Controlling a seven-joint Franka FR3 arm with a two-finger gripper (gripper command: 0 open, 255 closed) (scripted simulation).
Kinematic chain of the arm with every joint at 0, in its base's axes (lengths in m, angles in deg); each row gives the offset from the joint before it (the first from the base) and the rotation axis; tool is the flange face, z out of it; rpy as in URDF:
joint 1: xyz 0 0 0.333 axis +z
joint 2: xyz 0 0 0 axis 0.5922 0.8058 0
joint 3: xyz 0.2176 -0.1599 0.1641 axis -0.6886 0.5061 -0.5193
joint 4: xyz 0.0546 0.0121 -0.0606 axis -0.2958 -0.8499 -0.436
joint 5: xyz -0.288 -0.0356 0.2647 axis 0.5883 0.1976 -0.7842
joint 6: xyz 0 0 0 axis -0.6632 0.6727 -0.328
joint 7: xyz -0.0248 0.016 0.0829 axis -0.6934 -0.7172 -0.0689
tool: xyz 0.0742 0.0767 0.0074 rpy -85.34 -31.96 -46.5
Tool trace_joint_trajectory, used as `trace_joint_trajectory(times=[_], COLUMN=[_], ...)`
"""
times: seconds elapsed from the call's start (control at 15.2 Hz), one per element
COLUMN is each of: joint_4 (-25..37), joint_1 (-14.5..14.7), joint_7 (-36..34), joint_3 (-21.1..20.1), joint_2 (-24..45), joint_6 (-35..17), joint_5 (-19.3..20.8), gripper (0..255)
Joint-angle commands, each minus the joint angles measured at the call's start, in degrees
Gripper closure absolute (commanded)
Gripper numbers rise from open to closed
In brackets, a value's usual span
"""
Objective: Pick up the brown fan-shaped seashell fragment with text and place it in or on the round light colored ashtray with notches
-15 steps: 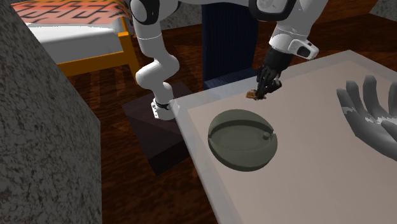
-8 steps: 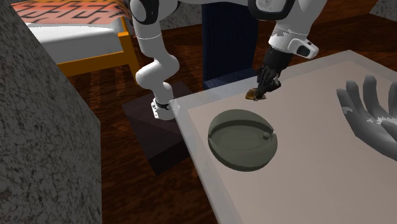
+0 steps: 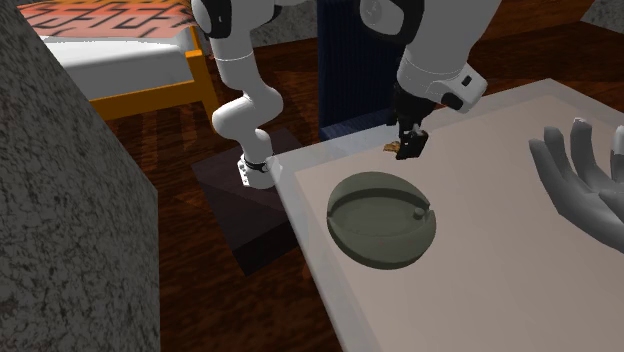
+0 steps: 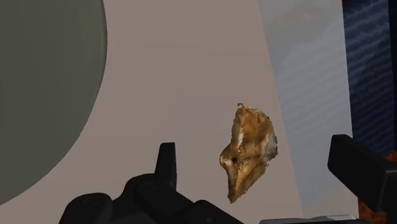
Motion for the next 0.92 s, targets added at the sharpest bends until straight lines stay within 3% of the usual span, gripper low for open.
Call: trace_joint_trajectory(times=[0.0,0.26,0.73,0.79,0.86], joint_4=[-1.8,-5.7,-5.7,-5.7,-5.7], joint_1=[-0.1,0.1,0.1,0.1,0.1], joint_7=[0.6,0.8,0.8,0.8,0.8], joint_3=[0.1,-0.1,-0.1,-0.1,-0.1], joint_2=[-0.5,-1.5,-1.5,-1.5,-1.5], joint_6=[-1.1,-4.0,-4.0,-4.0,-4.0], joint_5=[-0.8,-1.0,-1.0,-1.0,-1.0], gripper=[0,0,0,255,255])
